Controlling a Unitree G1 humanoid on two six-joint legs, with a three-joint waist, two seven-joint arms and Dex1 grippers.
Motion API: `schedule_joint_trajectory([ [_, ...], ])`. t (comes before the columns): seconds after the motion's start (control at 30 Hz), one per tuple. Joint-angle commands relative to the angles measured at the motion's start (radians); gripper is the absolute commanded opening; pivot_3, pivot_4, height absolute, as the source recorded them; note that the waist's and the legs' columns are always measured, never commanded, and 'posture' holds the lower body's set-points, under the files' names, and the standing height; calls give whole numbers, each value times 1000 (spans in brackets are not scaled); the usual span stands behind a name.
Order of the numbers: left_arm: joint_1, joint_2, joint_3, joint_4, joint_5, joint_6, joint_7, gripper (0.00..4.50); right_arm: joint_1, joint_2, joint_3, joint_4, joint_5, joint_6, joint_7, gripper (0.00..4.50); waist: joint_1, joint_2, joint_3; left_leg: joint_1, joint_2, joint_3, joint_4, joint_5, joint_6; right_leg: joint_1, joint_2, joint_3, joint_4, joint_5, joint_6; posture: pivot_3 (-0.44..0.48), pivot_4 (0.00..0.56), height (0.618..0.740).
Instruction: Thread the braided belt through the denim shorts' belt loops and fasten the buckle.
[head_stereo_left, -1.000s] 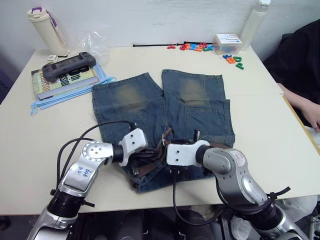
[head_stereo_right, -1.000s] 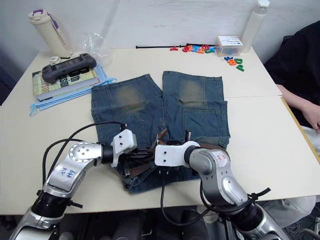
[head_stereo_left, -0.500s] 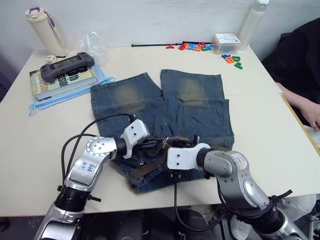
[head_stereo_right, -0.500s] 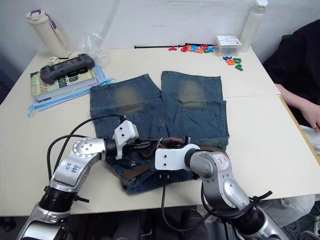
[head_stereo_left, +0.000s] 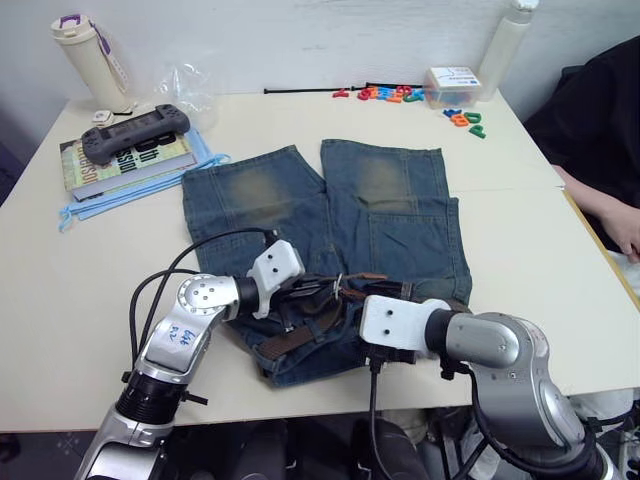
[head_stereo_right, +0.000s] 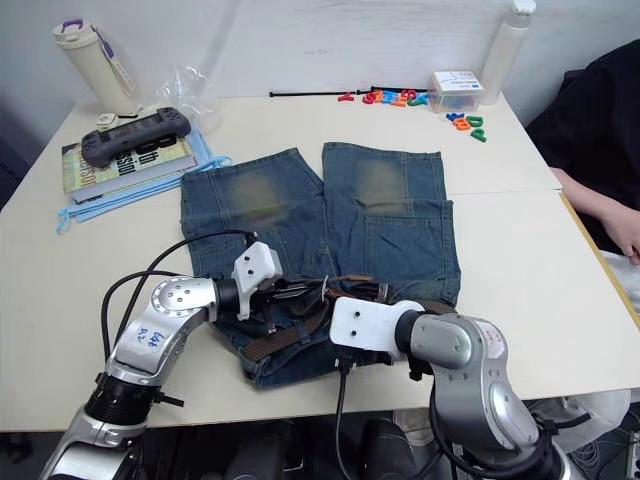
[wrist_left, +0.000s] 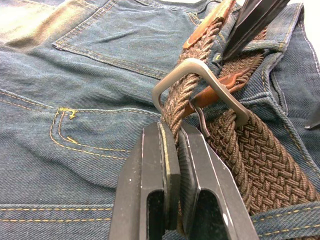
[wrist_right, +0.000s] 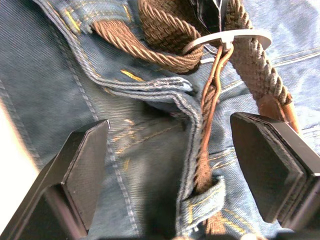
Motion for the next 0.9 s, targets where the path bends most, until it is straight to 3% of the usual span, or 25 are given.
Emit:
schedule_joint_trajectory([
  [0.03,-2,-6,-10,-27,-17,-19,-5,0,-37,-36,-139,-139,103,130,65,4119,0,0,0,0,0,0,0,0,0,0,0,0,0,0,0,0,150,717],
  [0.2,-5,-9,-19,-23,-17,-22,-6,0,-146,-58,-229,-103,202,178,40,4119,-1,0,0,0,0,-2,0,0,0,1,0,2,-1,0,0,0,150,717],
  [0.47,-14,-18,-31,-14,-15,-27,-4,0,-170,-151,-106,51,184,-26,-137,4119,0,0,0,0,-1,-2,0,0,0,2,-1,2,-2,0,0,0,150,717],
  [0.9,-11,-24,-40,-12,-7,-41,3,0,-208,-154,20,180,136,-153,-252,4119,0,0,0,0,-1,-2,1,0,0,2,-1,0,-2,0,0,0,150,717],
])
